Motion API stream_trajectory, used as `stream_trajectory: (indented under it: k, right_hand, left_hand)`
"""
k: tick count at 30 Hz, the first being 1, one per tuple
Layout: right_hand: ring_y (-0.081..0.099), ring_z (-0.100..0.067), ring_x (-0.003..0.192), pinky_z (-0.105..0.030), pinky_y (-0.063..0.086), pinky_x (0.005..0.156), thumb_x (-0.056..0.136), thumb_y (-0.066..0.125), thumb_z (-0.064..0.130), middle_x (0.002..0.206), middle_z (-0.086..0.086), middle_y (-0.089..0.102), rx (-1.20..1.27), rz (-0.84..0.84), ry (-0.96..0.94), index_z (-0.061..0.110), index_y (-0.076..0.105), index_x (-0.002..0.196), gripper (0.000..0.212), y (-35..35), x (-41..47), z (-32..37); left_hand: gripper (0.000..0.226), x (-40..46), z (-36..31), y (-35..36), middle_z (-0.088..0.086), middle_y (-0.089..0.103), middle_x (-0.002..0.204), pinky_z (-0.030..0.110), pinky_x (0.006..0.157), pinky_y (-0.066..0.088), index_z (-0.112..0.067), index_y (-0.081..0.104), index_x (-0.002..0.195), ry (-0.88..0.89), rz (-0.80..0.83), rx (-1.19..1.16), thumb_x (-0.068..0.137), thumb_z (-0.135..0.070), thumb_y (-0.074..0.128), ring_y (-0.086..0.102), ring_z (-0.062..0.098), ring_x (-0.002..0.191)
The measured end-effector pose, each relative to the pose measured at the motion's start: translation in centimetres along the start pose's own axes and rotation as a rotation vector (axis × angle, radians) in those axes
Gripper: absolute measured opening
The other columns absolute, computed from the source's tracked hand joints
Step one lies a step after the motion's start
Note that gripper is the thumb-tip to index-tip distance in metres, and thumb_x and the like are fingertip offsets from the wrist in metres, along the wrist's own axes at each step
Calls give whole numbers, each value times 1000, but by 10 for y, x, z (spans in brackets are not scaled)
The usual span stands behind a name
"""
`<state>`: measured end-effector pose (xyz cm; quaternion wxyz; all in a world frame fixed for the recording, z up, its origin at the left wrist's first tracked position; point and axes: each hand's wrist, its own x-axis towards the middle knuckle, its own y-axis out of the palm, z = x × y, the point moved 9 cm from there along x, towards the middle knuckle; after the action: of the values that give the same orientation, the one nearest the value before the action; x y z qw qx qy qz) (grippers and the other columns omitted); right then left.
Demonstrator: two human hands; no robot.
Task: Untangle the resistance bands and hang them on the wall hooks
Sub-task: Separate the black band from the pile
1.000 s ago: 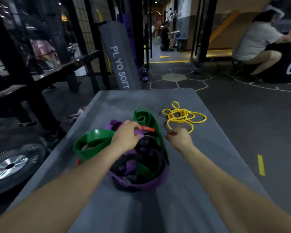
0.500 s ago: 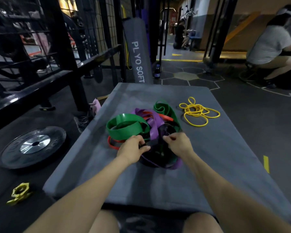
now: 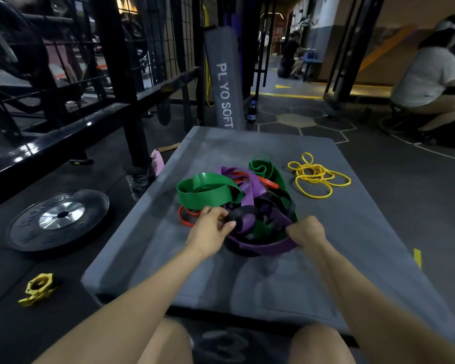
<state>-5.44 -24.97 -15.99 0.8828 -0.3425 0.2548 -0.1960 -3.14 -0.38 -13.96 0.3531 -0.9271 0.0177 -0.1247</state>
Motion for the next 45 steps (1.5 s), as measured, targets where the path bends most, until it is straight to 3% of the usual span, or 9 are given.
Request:
stream_trajectory:
  k: [7,10,13,19,22,26,32,38,45]
  right_hand:
    - [68,-36,76,-53,57,72,64,73,28,80,-19,65,411,-29,-203,2,62,77,32,-36,-5,69]
    - [65,-36,68,-51,57,75,69,75,33,61,-13,60,482,28,-256,7,58,54,34,-26,-21,90]
    - [51,-24,56,-39,48,64,75,73,32,47,-1,51,514,76,-325,12,54,40,45,-11,-29,104]
    - [48,-22,59,-21,40,54,86,53,19,62,-10,54,546,133,-406,6,59,63,27,2,-17,106]
    - [54,-14,59,-10,44,53,73,66,7,67,-3,60,386,303,-437,5,59,79,9,33,-28,96]
    - [49,-30,123,-41,40,105,52,83,51,128,-9,54,34,285,-496,11,39,132,99,77,-23,96]
    - [59,-31,104,-32,44,83,80,68,27,109,-15,63,-232,23,-764,9,62,105,31,37,-31,124]
    - [55,-31,93,-28,34,73,85,64,12,101,-17,58,-7,-80,-1004,1,58,106,24,-28,-63,161]
    - [58,-23,83,-41,50,74,94,50,14,80,-1,58,574,-108,-768,21,49,88,9,-96,-43,155]
  left_hand:
    - [42,-10,-72,20,-3,57,100,26,83,46,-15,58,109,230,168,-48,75,-33,75,57,12,90]
    - [22,0,-76,-9,-7,57,85,29,73,46,-16,61,91,242,-31,19,75,-23,75,56,14,79]
    - [48,13,-65,-29,-4,50,99,32,76,45,-13,54,99,203,-120,51,65,-31,82,52,15,89]
    - [24,39,-49,-47,11,68,98,25,74,41,-5,64,100,70,-124,-112,82,-20,69,61,23,90]
    - [24,49,-31,-54,10,70,103,28,86,48,-7,64,104,-41,-107,-259,84,-19,67,63,20,93]
    - [18,60,-15,-65,8,69,99,43,92,51,-14,64,100,-123,-102,-358,85,-23,66,65,25,93]
    - [16,62,10,-85,10,69,88,40,83,51,-9,64,95,-199,-146,-398,88,-23,63,65,27,85]
    - [27,71,22,-83,17,63,86,40,72,49,0,62,96,-327,-202,-440,87,-26,64,58,27,79]
    - [37,57,63,-105,23,58,88,40,74,48,10,58,110,-524,-305,-352,87,-19,63,57,29,80]
